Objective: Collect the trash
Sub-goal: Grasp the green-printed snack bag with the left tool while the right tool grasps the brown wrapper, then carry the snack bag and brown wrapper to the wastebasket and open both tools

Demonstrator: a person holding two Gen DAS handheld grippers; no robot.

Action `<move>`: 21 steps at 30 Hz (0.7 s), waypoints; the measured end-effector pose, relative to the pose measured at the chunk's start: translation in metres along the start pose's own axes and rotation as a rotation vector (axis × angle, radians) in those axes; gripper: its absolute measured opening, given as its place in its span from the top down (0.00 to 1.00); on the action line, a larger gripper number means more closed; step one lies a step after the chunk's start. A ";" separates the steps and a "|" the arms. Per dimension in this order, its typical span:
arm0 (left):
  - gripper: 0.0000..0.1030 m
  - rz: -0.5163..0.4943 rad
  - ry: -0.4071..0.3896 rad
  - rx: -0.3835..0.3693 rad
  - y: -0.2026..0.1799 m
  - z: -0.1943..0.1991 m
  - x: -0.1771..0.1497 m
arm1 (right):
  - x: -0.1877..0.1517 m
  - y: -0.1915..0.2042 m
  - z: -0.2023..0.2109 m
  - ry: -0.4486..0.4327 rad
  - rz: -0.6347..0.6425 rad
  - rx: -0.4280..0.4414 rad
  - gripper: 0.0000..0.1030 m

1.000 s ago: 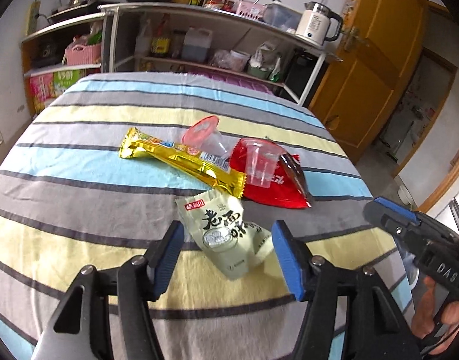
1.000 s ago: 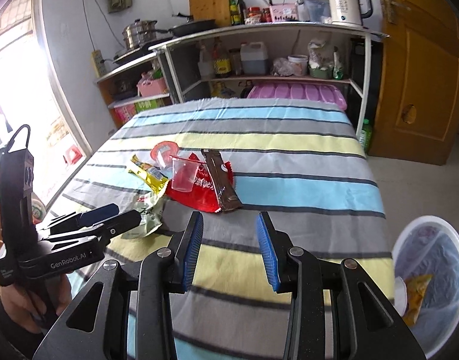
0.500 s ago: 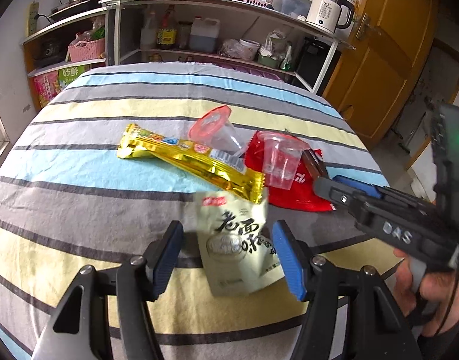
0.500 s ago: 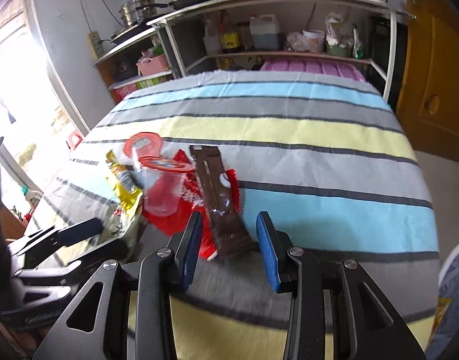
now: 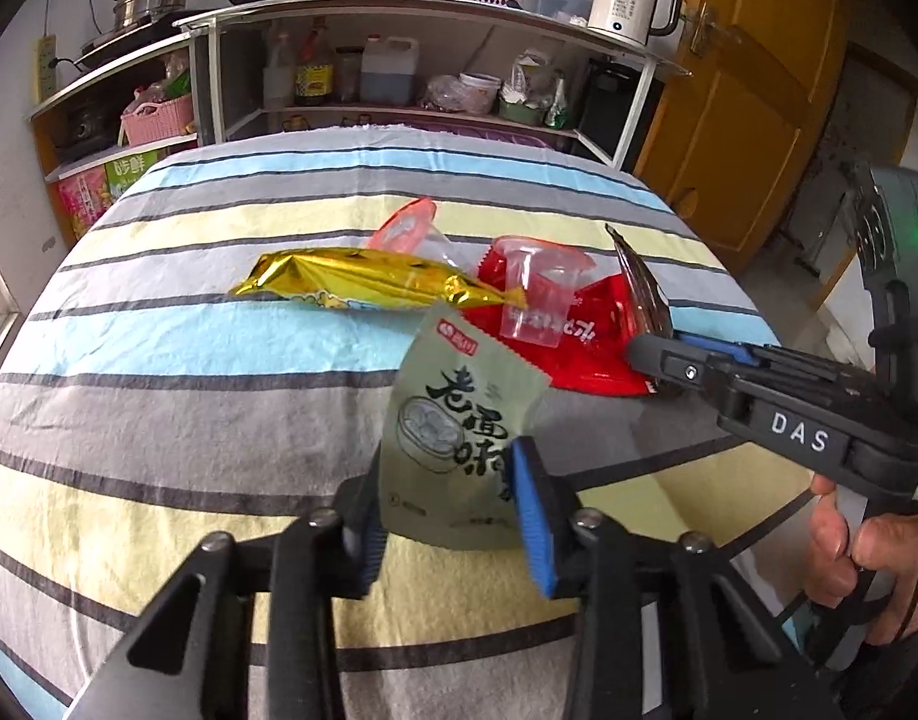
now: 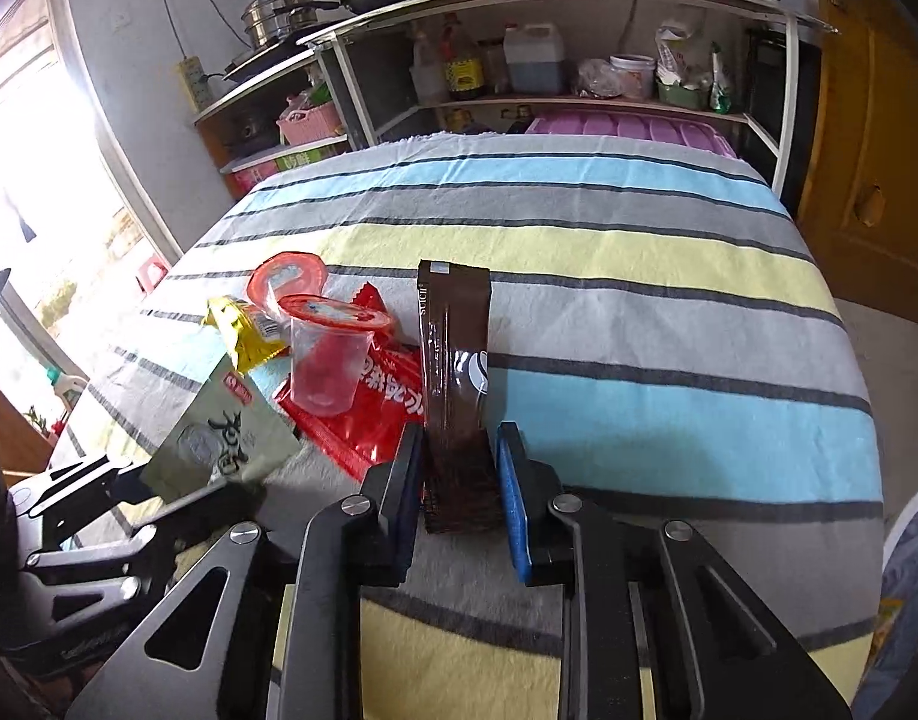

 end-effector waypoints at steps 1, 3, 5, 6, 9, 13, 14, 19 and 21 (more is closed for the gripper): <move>0.76 -0.001 -0.001 -0.007 0.000 0.000 0.000 | -0.002 -0.001 0.002 -0.001 -0.004 0.002 0.76; 0.80 -0.002 -0.006 -0.025 -0.001 0.002 -0.001 | -0.005 -0.003 0.007 -0.005 -0.009 0.005 0.76; 0.81 -0.004 -0.011 -0.032 -0.002 0.004 -0.003 | -0.008 -0.005 0.013 -0.011 -0.018 0.009 0.76; 0.81 -0.005 -0.016 -0.038 -0.003 0.006 -0.004 | -0.009 -0.006 0.016 -0.014 -0.021 0.011 0.76; 0.81 -0.008 -0.041 -0.062 -0.006 0.013 -0.006 | -0.016 -0.009 0.027 -0.025 -0.032 0.013 0.77; 0.81 -0.019 -0.067 -0.086 -0.013 0.023 -0.009 | -0.027 -0.016 0.042 -0.039 -0.054 0.011 0.77; 0.81 -0.021 -0.073 -0.092 -0.015 0.026 -0.009 | -0.029 -0.017 0.045 -0.043 -0.059 0.010 0.77; 0.81 -0.043 -0.102 -0.127 -0.031 0.039 -0.006 | -0.039 -0.026 0.071 -0.079 -0.084 0.002 0.76; 0.81 -0.057 -0.114 -0.142 -0.039 0.044 -0.005 | -0.044 -0.031 0.084 -0.096 -0.098 -0.003 0.77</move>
Point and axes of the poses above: each gripper's, at about its wrist camera, not at the fingertips, and z roughly against the way its jaws point, y to its left, x to its top, the point moved 4 cm from there along -z, roughly the way its jaws point, and after that the axes turned 12 degrees about -z, right-handed, at the moved point
